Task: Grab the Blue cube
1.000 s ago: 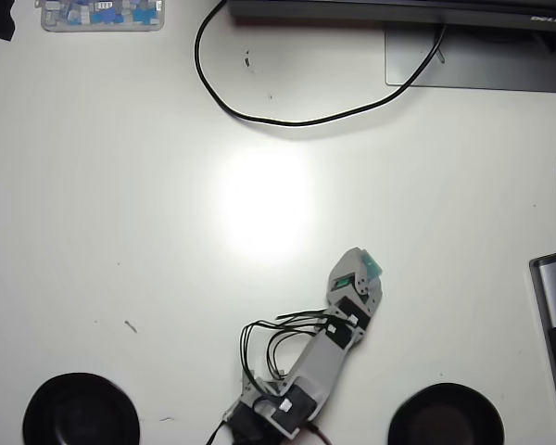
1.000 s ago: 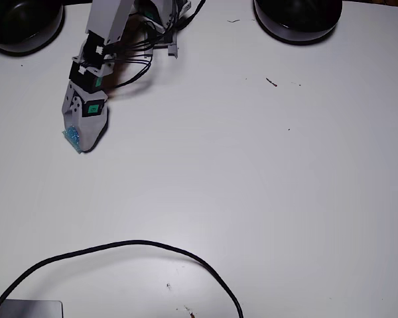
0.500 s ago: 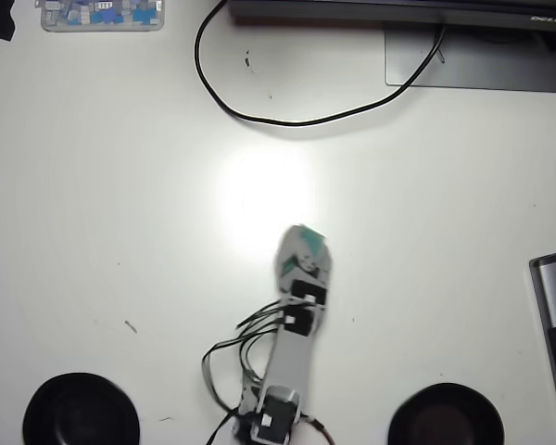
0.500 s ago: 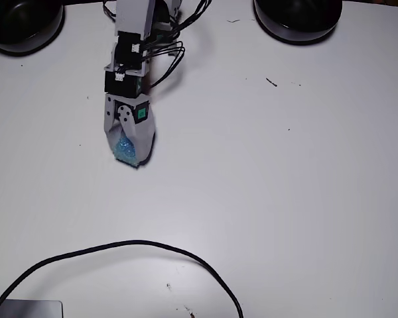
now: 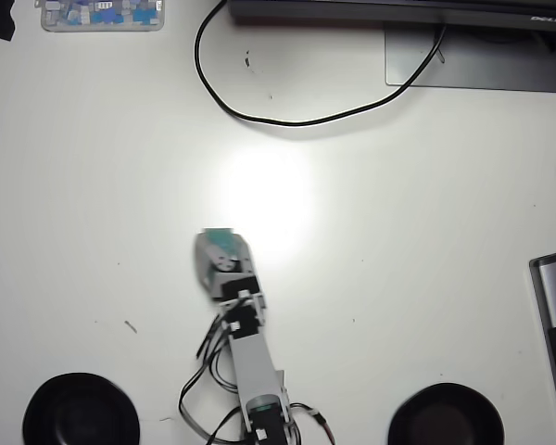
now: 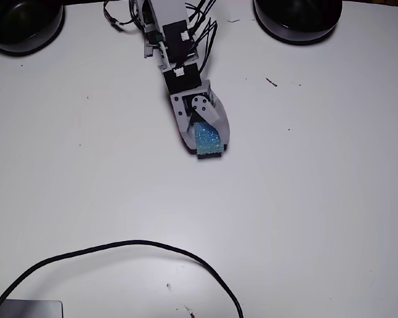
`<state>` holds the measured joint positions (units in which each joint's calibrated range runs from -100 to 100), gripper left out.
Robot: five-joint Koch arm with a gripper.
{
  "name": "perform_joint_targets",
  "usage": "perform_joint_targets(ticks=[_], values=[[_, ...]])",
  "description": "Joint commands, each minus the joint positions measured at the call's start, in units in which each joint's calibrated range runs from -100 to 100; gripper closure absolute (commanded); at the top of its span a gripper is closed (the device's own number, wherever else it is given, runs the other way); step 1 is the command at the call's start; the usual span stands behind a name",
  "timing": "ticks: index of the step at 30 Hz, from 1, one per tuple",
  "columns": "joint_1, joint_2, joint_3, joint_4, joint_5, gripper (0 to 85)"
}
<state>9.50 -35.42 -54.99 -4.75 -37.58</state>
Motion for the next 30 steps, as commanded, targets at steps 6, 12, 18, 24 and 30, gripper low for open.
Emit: perform_joint_targets(ticks=[6,12,18,24,30], values=[[7.23,-0.71,8.95,-1.98,-0.39,76.0],[12.16,2.90,14.16,-2.46,-0.83,76.0],[14.85,1.48,16.63,-3.66,-1.81,76.0],[19.10,-0.71,17.82,-3.74,-1.90,76.0],[23.49,-0.71,21.11,-4.86,-1.90,76.0]])
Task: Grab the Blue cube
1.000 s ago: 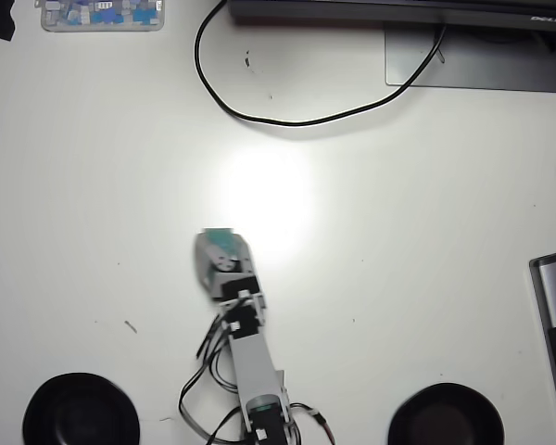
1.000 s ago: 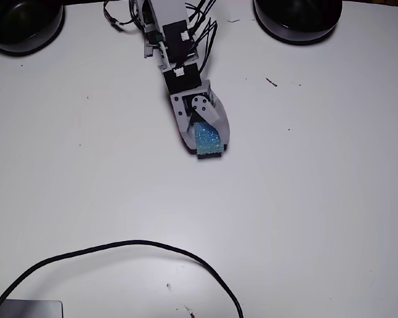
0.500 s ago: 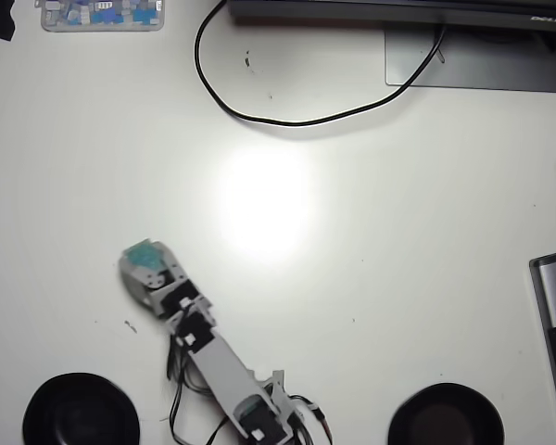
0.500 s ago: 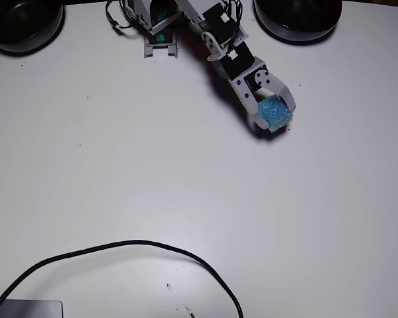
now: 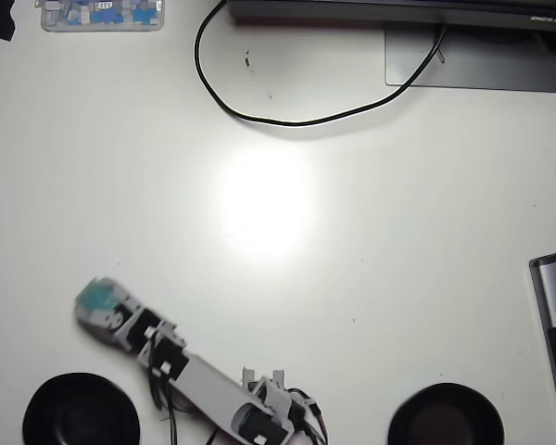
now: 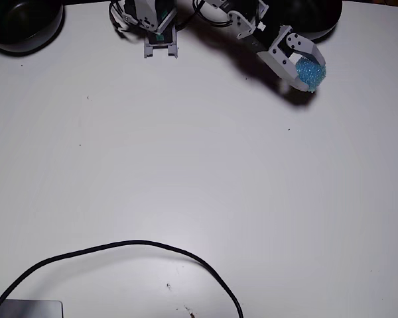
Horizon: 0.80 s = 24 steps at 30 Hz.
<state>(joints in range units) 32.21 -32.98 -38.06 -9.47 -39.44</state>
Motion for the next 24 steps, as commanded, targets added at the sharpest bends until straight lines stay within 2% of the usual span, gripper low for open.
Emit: perform_joint_targets(ticks=[1,11,24], values=[[1.37,-3.15,4.72,-0.71,-0.05,76.0],[9.28,-7.15,7.83,-7.84,-0.63,76.0],[17.73,-8.31,8.02,-10.64,-0.63,77.3]])
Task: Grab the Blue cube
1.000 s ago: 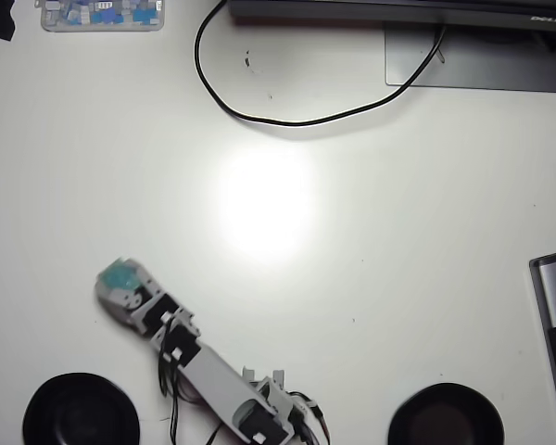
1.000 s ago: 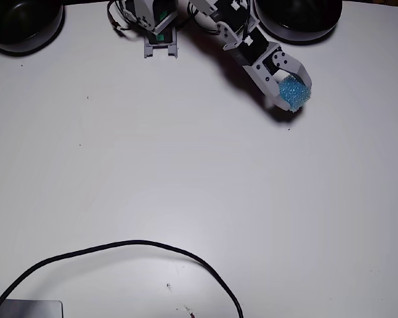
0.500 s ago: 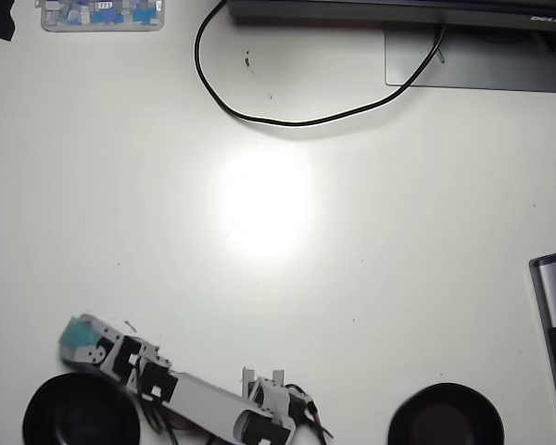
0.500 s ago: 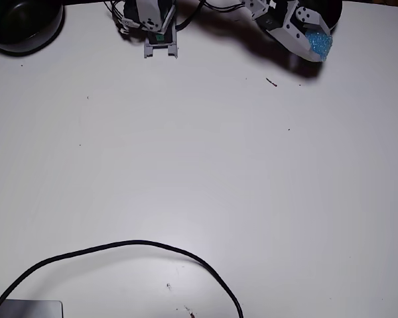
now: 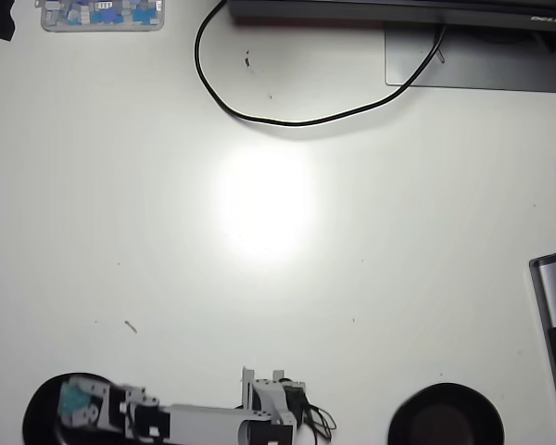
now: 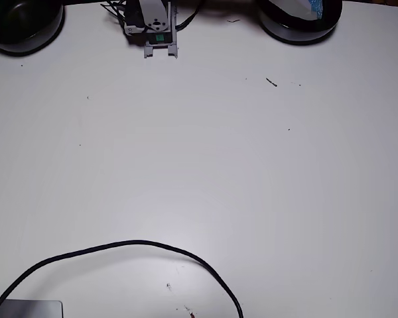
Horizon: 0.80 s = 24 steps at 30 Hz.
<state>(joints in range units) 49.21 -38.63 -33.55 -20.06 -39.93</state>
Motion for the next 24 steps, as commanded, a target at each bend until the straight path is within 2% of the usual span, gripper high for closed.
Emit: perform_joint_targets(ticks=[1,8,12,13,14,16,21,24], values=[[1.32,-2.28,3.60,-0.13,-0.15,77.3],[6.40,-0.21,3.51,-0.61,-0.20,77.3],[6.74,1.46,3.69,-0.45,-0.15,76.9],[6.74,1.59,3.69,-0.53,-0.15,73.6],[6.69,1.72,3.69,-0.61,-0.15,63.9],[6.64,1.72,3.51,-0.77,-0.10,52.4],[6.45,2.24,3.60,-0.61,0.10,36.5],[5.76,2.11,3.96,-0.61,0.68,36.0]])
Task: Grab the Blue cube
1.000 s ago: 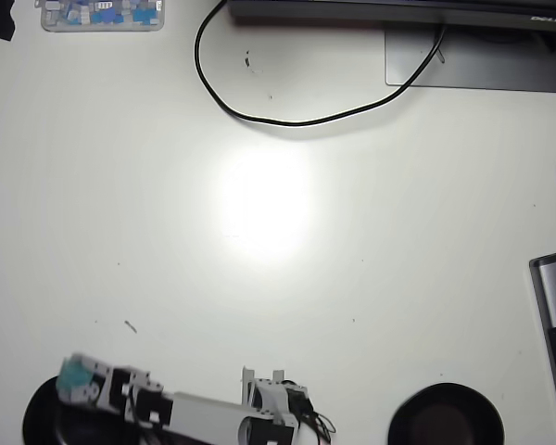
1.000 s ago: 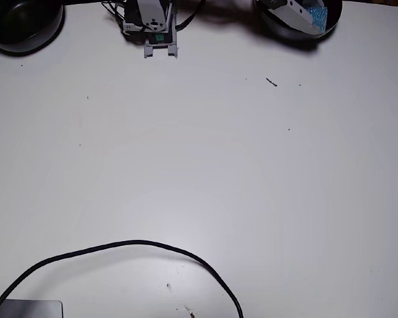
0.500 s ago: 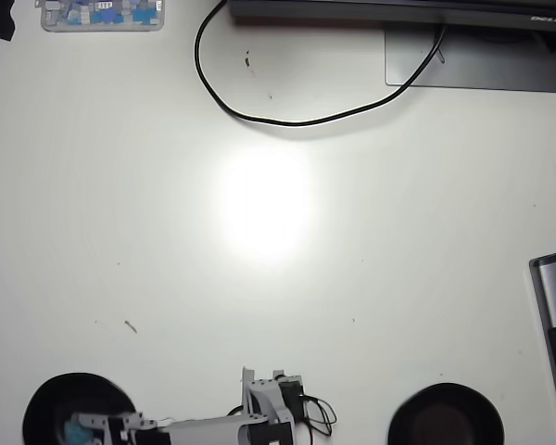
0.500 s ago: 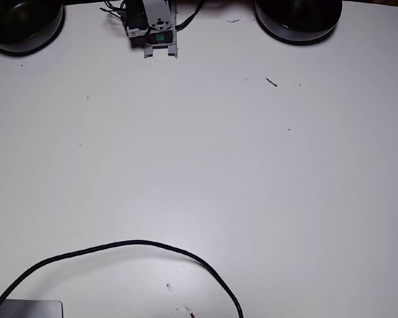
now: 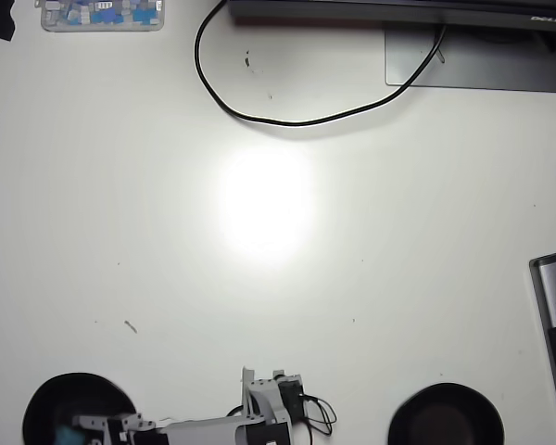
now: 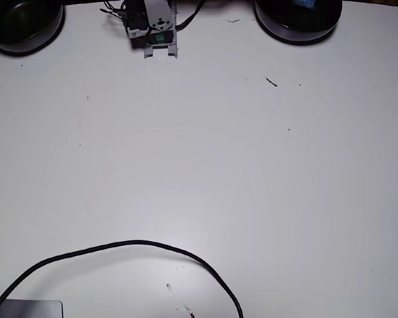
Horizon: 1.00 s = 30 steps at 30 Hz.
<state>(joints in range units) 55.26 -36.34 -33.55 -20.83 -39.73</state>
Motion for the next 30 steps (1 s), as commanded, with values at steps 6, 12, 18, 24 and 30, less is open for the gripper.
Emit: perform_joint_targets(ticks=[6,12,18,24,30], values=[[-4.69,-2.37,5.24,0.08,1.12,35.6],[-11.04,-6.63,6.34,-1.12,2.78,35.9],[-16.61,-9.86,6.16,-1.36,3.32,36.1],[-21.78,-12.44,5.52,-0.88,3.91,36.5],[-28.67,-13.47,4.51,1.28,3.91,36.7]])
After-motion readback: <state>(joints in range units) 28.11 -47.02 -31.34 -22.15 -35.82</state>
